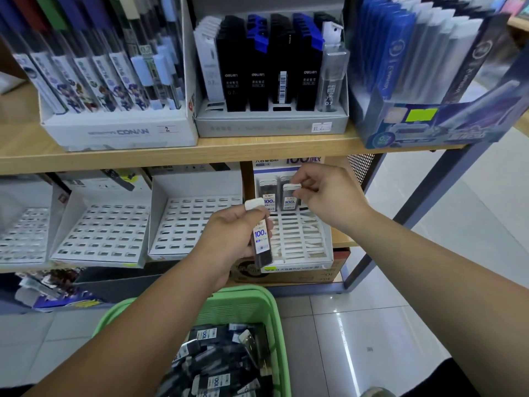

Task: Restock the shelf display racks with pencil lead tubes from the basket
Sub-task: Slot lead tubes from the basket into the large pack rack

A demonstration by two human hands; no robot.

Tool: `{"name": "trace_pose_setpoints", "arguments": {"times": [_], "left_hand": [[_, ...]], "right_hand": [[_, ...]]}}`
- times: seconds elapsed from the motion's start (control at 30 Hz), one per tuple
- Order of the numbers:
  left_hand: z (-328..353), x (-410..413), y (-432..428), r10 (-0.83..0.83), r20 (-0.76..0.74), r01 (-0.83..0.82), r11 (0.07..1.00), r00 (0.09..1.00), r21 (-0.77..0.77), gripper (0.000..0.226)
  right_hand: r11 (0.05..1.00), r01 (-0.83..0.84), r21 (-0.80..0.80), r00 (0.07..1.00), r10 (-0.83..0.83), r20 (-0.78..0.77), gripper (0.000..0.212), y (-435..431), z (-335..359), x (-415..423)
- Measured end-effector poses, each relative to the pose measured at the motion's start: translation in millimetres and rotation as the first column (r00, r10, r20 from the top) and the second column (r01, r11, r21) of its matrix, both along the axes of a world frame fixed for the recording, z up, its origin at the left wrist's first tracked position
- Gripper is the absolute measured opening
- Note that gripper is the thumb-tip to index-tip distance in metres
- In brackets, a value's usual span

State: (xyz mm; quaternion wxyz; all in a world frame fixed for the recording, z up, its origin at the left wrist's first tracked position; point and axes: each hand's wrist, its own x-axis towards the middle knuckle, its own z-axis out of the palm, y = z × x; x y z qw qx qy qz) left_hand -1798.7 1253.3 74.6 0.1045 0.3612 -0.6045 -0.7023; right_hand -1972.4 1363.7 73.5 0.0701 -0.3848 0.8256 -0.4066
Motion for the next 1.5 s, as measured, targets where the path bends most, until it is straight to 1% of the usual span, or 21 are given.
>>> {"name": "trace_pose_setpoints", "arguments": {"times": [0.07,0.17,0.23,0.27,0.3,0.37,0.4,0.5,0.57,0.6,0.63,0.7,0.73,0.8,0.87,1.1,1.27,1.33,1.37,1.4,1.5], "left_hand": [[1,-1,-4,-0.01,0.015,0.01,1.0,1.0,0.0,0.023],[0,-1,-5,-0.028,0.036,0.032,0.995,0.999,-0.096,0.026],[1,-2,-3,-0.017,-0.002,0.017,0.992,1.0,-0.127,0.022],[2,-3,-3,-0.001,-0.048,-0.005,0.992,0.999,-0.127,0.017],[4,-5,-2,0.02,-0.093,-0.032,0.991,0.996,-0.133,0.013],[4,-9,-2,0.062,-0.139,-0.087,0.98,0.988,-0.18,0.024],[3,-12,-2,0.072,-0.152,-0.102,0.973,0.986,-0.205,0.028],[2,-19,3,0.056,-0.197,-0.1,0.971,0.979,-0.219,0.027],[1,-20,6,0.028,-0.19,-0.071,0.973,0.981,-0.219,0.032],[-2,-20,6,-0.001,-0.153,-0.041,0.961,0.988,-0.272,0.035],[-7,-19,5,-0.027,-0.072,-0.002,0.927,0.997,-0.376,0.036],[-19,-14,1,-0.042,0.095,0.089,0.809,0.995,-0.581,0.039],[-25,-12,-1,-0.034,0.127,0.107,0.776,0.991,-0.622,0.041],[-32,-10,-1,-0.016,0.128,0.094,0.773,0.992,-0.628,0.044],[-33,-11,-1,-0.01,0.124,0.085,0.78,0.992,-0.62,0.045],[-35,-12,-3,-0.021,0.074,0.06,0.818,0.997,-0.573,0.043],[-38,-11,-5,-0.026,0.058,0.054,0.823,0.998,-0.565,0.043],[-38,-12,-5,-0.031,0.054,0.056,0.822,0.998,-0.567,0.044],[-38,-12,-5,-0.033,0.053,0.057,0.821,0.998,-0.568,0.045],[-38,-12,-5,-0.035,0.054,0.06,0.821,0.998,-0.568,0.046],[-36,-9,-7,-0.044,0.063,0.072,0.831,0.997,-0.552,0.045]], "right_hand": [[0.999,-0.022,0.034,0.998,0.024,-0.063,0.013,-2,1,2],[0.995,0.002,0.101,0.977,0.02,-0.213,0.022,-5,3,2],[0.995,0.035,0.091,0.98,-0.016,-0.199,0.019,-5,11,6],[0.999,0.024,0.034,0.995,-0.021,-0.095,0.012,-4,17,10],[0.999,-0.005,-0.039,0.997,0.008,0.073,0.011,-4,24,15],[0.99,-0.057,-0.129,0.909,0.105,0.402,0.019,-2,33,23],[0.988,-0.087,-0.126,0.863,0.138,0.486,0.021,0,33,24],[0.983,-0.11,-0.149,0.775,0.178,0.607,0.019,7,31,21],[0.985,-0.019,-0.17,0.779,0.121,0.615,0.015,11,33,15],[0.985,0.038,-0.17,0.808,0.07,0.585,0.012,13,33,11],[0.981,0.09,-0.169,0.843,0.015,0.538,0.009,15,32,6],[0.975,0.153,-0.161,0.915,-0.078,0.397,0.004,16,27,-4],[0.975,0.16,-0.155,0.941,-0.103,0.323,0.007,17,23,-9],[0.982,0.128,-0.137,0.967,-0.093,0.237,0.014,18,17,-15],[0.988,0.089,-0.126,0.979,-0.064,0.194,0.015,18,12,-17],[0.991,0.088,-0.101,0.987,-0.073,0.14,0.022,14,3,-23],[0.998,0.043,-0.047,0.998,-0.041,0.042,0.021,14,-2,-18],[0.998,0.051,-0.038,0.996,-0.053,-0.075,0.019,15,-3,-17],[0.997,0.074,0.005,0.983,-0.072,-0.166,0.014,15,-2,-18],[0.991,0.114,0.07,0.966,-0.094,-0.242,0.016,16,-1,-17],[0.953,0.17,0.249,0.932,-0.074,-0.356,0.03,16,4,-13]]}}
